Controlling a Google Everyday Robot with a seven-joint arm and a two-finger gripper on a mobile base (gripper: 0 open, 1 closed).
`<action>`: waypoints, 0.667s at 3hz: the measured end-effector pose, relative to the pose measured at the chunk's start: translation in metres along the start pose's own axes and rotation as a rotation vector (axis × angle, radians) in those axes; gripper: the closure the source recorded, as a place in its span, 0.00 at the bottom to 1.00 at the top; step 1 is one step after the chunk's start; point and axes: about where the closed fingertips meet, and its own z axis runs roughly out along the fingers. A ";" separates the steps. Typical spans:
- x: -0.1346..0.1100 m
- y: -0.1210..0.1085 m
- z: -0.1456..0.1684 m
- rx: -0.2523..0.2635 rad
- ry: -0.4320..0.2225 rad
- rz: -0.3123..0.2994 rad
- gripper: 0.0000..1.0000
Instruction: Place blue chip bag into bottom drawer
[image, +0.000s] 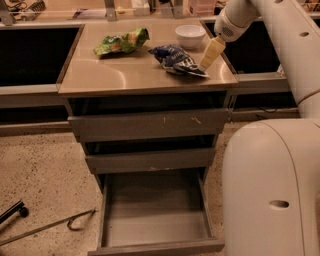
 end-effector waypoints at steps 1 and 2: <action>0.000 0.000 0.000 -0.001 -0.001 -0.001 0.00; -0.024 0.018 0.030 -0.061 -0.056 -0.054 0.00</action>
Offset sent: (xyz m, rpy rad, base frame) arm 0.0170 0.0835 -0.0424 0.0875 0.0180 0.2275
